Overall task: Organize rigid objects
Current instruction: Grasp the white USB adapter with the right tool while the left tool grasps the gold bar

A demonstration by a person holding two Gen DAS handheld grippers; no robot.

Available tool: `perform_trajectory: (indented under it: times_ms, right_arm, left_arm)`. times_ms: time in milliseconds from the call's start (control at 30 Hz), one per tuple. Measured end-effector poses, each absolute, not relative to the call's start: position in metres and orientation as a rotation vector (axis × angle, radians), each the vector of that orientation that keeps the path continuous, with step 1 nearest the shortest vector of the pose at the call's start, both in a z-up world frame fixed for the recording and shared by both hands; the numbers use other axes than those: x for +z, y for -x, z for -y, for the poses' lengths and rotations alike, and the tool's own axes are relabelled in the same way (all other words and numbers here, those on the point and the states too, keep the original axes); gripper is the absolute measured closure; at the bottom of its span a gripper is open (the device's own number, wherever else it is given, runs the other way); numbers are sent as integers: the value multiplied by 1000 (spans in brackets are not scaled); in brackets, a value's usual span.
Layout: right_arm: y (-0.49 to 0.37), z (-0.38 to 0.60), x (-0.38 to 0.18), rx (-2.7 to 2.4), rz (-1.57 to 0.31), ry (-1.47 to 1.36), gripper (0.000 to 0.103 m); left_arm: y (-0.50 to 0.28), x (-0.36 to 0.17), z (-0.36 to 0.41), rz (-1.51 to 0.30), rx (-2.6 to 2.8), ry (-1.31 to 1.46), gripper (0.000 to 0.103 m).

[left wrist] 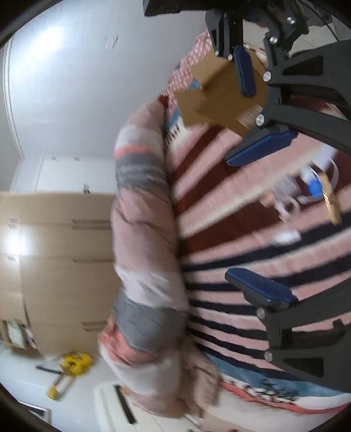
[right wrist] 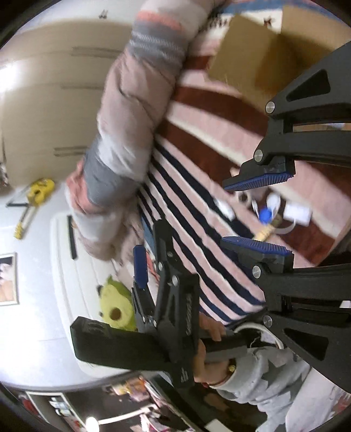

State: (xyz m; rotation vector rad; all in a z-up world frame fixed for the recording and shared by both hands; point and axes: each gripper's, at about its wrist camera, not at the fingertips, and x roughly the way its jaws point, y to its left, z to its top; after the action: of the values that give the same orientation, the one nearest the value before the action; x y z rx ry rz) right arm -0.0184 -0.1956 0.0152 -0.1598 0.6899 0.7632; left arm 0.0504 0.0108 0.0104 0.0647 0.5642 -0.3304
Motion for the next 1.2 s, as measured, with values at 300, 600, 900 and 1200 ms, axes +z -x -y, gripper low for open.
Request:
perform_trajectory:
  times_ms: [300,600,900,1200]
  right_arm:
    - [15,156,-102,662,-887,180,60]
    - [9,166,-178,569,-996,197,60]
    - [14,179,-170,483,-954,224,77]
    - [11,199,-171,442,-971,185,77]
  left_arm:
    - [-49,-105,-48,-779,-350,13,28]
    - [-51,-150,-35,-851,-418,35,28]
    - [-47,-159,-19,-887,-574,22,41]
    - [-20,-165,14,-965,-711,-166,61]
